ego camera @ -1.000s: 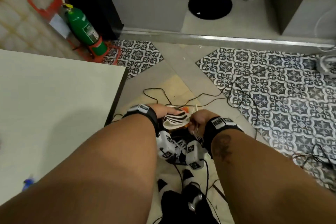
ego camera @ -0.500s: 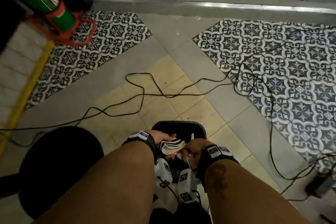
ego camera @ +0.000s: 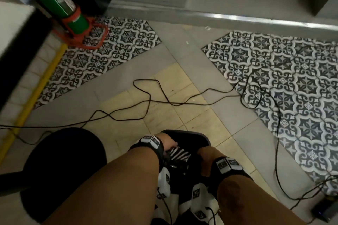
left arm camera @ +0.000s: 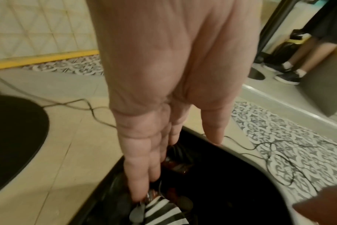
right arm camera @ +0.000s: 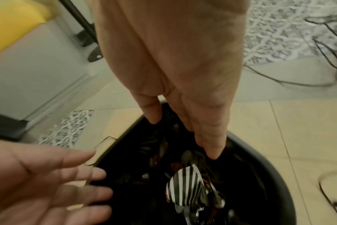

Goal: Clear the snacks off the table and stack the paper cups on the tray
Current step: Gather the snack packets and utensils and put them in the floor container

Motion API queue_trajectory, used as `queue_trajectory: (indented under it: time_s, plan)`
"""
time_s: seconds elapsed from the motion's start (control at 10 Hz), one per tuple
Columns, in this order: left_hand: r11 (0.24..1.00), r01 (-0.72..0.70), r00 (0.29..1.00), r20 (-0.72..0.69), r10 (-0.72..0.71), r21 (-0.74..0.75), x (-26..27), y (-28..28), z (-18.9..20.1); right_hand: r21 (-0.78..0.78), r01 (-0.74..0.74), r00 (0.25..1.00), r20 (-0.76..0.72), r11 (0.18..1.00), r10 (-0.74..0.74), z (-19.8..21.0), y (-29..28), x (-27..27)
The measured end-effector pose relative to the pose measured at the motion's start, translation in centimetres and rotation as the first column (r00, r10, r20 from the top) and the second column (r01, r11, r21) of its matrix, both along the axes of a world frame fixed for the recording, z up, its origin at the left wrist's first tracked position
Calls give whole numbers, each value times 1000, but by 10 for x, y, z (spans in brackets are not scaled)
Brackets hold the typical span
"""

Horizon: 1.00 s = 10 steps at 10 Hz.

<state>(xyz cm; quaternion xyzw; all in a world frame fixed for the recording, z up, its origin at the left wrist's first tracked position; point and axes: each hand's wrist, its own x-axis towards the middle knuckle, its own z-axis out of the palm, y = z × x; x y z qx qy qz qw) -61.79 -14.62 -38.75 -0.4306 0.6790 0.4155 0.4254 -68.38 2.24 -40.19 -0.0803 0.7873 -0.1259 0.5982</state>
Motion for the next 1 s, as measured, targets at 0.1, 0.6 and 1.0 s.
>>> queue_trajectory:
  time_s: [0.1, 0.6, 1.0]
  plan:
    - [974, 168, 979, -90, -182, -149, -8, 2, 63, -54, 511, 859, 17, 858, -511, 67, -14, -10]
    - [751, -133, 748, -563, -352, -647, 300, -25, 527, -526, -758, 650, -661, 386, 375, 512, -147, 147]
    - [597, -565, 818, -288, 498, -569, 587, 48, 461, -21, -982, -120, -696, -187, 708, 442, -211, 368]
